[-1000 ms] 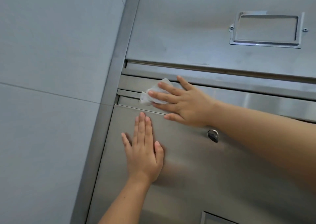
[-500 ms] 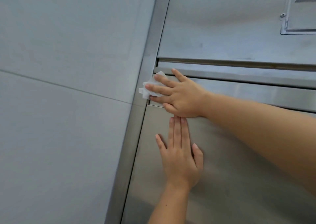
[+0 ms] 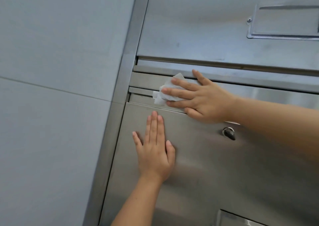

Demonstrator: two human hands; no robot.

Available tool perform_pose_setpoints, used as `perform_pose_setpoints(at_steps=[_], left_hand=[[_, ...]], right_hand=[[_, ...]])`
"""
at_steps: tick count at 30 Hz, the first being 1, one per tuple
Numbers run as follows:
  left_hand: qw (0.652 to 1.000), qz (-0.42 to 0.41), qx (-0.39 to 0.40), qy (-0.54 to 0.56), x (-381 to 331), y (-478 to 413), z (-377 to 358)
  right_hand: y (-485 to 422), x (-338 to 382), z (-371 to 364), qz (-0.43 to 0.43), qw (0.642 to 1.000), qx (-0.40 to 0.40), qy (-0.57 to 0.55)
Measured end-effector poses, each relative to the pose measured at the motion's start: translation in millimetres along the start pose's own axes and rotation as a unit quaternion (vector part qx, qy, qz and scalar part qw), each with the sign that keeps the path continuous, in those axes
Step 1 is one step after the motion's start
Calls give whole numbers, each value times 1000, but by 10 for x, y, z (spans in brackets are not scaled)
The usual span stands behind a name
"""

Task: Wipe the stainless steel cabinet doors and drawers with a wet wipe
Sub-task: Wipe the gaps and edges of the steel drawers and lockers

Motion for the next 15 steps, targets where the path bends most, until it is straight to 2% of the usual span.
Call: perform_pose_setpoints(at_steps=[10,15], left_hand=[[997,-10,19,-72,-41,5,3],[999,18,15,-23,-234,107,7]], right_hand=[[958,-233,19,-37,998,-46,18],[1501,-350,-62,-74,997,-17,21]])
Point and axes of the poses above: each hand's wrist, its own y-axis away from the middle knuckle, its own z-axis out of the back of the hand, x = y × z, the point moved 6 cm from there along -y, towards the middle knuckle, and after that the axes turned 6 degrees about y, right-handed, at the moved point
